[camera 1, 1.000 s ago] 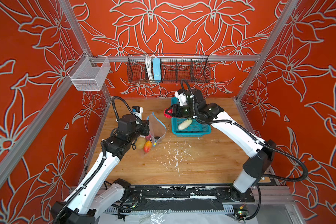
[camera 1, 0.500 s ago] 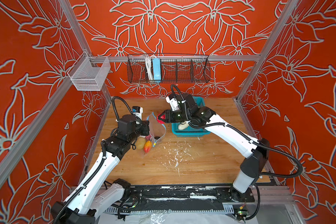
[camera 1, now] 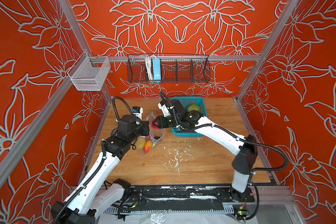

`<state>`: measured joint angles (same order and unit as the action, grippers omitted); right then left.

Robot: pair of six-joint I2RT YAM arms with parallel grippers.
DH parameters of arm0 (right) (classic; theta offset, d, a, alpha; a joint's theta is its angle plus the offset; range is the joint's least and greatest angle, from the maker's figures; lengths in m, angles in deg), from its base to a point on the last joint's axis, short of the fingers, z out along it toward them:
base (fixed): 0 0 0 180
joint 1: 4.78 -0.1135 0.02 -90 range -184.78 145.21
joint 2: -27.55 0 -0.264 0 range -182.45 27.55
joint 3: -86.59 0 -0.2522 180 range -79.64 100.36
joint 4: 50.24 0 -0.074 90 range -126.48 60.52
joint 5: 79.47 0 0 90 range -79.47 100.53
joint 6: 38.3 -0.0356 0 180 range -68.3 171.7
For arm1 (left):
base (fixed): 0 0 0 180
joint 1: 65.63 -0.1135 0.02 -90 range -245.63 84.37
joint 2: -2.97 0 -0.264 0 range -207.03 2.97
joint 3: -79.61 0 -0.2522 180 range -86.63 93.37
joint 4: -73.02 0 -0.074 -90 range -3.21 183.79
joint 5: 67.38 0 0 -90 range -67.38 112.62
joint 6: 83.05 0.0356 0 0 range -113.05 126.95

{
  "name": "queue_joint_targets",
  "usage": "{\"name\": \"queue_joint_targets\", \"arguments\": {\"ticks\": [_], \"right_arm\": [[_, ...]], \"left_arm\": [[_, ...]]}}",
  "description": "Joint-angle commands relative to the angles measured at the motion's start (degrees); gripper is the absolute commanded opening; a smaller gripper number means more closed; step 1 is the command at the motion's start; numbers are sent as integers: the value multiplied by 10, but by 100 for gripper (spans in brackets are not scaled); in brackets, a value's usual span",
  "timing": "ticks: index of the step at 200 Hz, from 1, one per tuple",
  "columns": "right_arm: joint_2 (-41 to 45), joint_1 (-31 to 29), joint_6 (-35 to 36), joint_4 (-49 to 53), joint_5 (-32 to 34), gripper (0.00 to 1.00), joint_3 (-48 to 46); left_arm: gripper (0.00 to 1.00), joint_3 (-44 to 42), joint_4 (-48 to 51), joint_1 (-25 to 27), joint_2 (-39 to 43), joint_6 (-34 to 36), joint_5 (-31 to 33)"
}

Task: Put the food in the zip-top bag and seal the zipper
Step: 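Position the red beet over the bag mouth held by the left gripper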

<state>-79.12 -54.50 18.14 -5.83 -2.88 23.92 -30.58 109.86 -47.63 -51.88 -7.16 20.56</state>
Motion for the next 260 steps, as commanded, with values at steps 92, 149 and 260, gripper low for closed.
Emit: {"name": "queue_joint_targets", "arguments": {"ticks": [92, 149, 260], "right_arm": [[-53, -21, 39, 96, 95, 53, 111], [-69, -25, 53, 132, 117, 75, 152], [-81, -22, 78, 254, 125, 87, 248]], "left_arm": [[0, 14, 2, -2, 16, 7, 8], [0, 8, -10, -2, 26, 12, -8], [0, 67, 27, -2, -12, -11, 16]]}}
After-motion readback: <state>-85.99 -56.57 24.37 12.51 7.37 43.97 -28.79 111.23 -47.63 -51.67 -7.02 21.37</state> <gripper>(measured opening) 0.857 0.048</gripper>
